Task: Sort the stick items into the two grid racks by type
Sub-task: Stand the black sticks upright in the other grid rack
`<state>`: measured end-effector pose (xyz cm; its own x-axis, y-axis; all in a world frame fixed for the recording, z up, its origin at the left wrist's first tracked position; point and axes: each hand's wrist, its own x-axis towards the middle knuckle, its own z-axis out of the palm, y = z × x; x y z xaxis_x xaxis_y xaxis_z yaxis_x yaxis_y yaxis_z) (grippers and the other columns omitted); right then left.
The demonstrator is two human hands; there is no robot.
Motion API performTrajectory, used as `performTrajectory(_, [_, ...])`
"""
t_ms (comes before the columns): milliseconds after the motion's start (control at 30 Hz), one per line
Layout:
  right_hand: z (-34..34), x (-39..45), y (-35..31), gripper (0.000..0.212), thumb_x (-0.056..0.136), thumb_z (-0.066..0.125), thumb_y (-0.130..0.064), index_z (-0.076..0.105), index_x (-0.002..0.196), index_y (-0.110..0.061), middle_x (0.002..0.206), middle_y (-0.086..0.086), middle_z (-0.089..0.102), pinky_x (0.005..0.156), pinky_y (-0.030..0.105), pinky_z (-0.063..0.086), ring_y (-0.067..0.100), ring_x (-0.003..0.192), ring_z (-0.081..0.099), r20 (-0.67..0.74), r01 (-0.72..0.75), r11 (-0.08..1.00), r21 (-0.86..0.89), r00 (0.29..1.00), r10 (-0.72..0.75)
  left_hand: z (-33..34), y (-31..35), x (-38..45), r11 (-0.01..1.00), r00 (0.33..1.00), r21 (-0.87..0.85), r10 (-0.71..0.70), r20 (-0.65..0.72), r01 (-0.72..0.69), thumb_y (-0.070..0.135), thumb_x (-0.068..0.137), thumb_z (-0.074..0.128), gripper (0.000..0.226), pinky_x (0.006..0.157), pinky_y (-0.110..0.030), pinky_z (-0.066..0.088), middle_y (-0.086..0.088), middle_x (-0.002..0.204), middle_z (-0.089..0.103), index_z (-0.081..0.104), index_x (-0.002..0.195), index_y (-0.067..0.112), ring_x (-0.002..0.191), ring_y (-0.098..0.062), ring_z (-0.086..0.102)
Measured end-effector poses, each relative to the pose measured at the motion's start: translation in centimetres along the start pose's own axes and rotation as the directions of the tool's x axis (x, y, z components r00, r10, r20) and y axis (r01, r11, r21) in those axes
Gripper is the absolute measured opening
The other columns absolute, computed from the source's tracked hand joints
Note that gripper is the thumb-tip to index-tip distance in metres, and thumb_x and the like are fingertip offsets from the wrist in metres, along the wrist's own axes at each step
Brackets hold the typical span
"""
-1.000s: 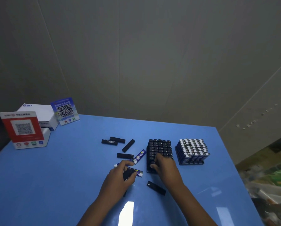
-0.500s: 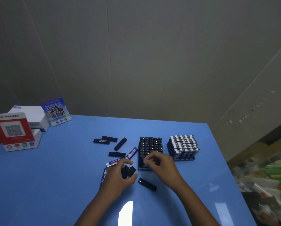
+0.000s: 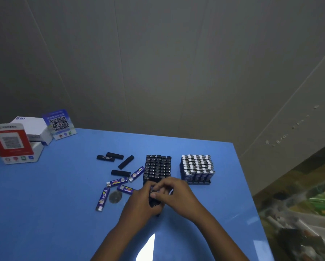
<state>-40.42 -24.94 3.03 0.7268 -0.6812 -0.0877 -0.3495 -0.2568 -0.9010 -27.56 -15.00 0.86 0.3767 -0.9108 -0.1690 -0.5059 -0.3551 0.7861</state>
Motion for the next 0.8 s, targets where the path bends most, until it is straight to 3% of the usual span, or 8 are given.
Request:
performTrajectory(100, [-1.0,-0.7,0.7,0.010,0.081,0.081,-0.025,0.073,0.085,-0.021,0.082,0.003,0.069,0.064,0.024,0.052,0.009,0.070,0.059,0.070,-0.031,0.998,0.057,0.997,0.027,1.3,0.4,-0.7,0.999,1.000,0.039,-0.011,-0.028,0.012,0.048,0.068,0.064,0.039,0.063,-0.031,0.053,0.017,0.082,0.066,0.049,0.103,0.041,0.076,-0.003,0.063])
performTrajectory(200, [-2.2,-1.0,1.1,0.009,0.088,0.075,-0.019,0.070,0.093,-0.013,0.084,0.010,0.070,0.061,0.022,0.050,0.012,0.073,0.062,0.144,-0.068,0.983,0.169,0.989,0.043,1.8,0.6,-1.5,0.996,0.999,0.082,-0.019,-0.041,0.022,0.046,0.074,0.069,0.040,0.064,-0.022,0.051,0.020,0.082,0.062,0.044,0.105,0.046,0.078,-0.001,0.062])
performTrajectory(367, [-3.6,-0.6,1.4,0.007,0.090,0.071,-0.008,0.066,0.096,-0.007,0.082,0.007,0.068,0.066,0.030,0.055,0.020,0.077,0.066,0.098,-0.068,0.949,0.307,0.994,0.039,1.7,-0.5,-2.5,0.994,0.994,0.049,-0.090,-0.069,0.094,0.043,0.075,0.072,0.043,0.068,-0.025,0.054,0.018,0.081,0.065,0.046,0.108,0.046,0.075,0.001,0.063])
performTrajectory(500, [-3.8,-0.1,1.5,0.014,0.087,0.074,-0.007,0.068,0.095,-0.016,0.088,0.005,0.065,0.072,0.026,0.054,0.011,0.078,0.059,-0.048,0.012,0.976,0.220,0.999,-0.002,1.3,-1.7,-2.9,0.993,0.989,-0.004,-0.115,-0.089,0.115,0.037,0.077,0.073,0.038,0.068,-0.033,0.051,0.012,0.077,0.060,0.051,0.109,0.038,0.069,-0.006,0.060])
performTrajectory(633, [-3.2,0.4,1.5,0.017,0.084,0.077,-0.004,0.068,0.090,-0.017,0.088,0.003,0.066,0.070,0.025,0.053,0.010,0.072,0.060,-0.098,0.078,0.992,0.101,0.993,-0.068,0.6,-2.8,-2.8,0.993,0.989,-0.016,-0.118,-0.092,0.117,0.033,0.079,0.074,0.037,0.068,-0.032,0.051,0.011,0.080,0.060,0.052,0.108,0.039,0.072,-0.007,0.061])
performTrajectory(800, [-1.8,1.6,2.2,0.018,0.082,0.079,-0.005,0.069,0.090,-0.019,0.089,-0.007,0.065,0.074,0.023,0.055,0.012,0.079,0.064,-0.145,0.128,0.987,-0.101,0.979,-0.141,-0.5,-3.9,-1.9,0.994,0.990,-0.035,-0.110,-0.086,0.107,0.032,0.080,0.075,0.037,0.065,-0.034,0.052,0.008,0.079,0.058,0.051,0.106,0.043,0.071,-0.007,0.060])
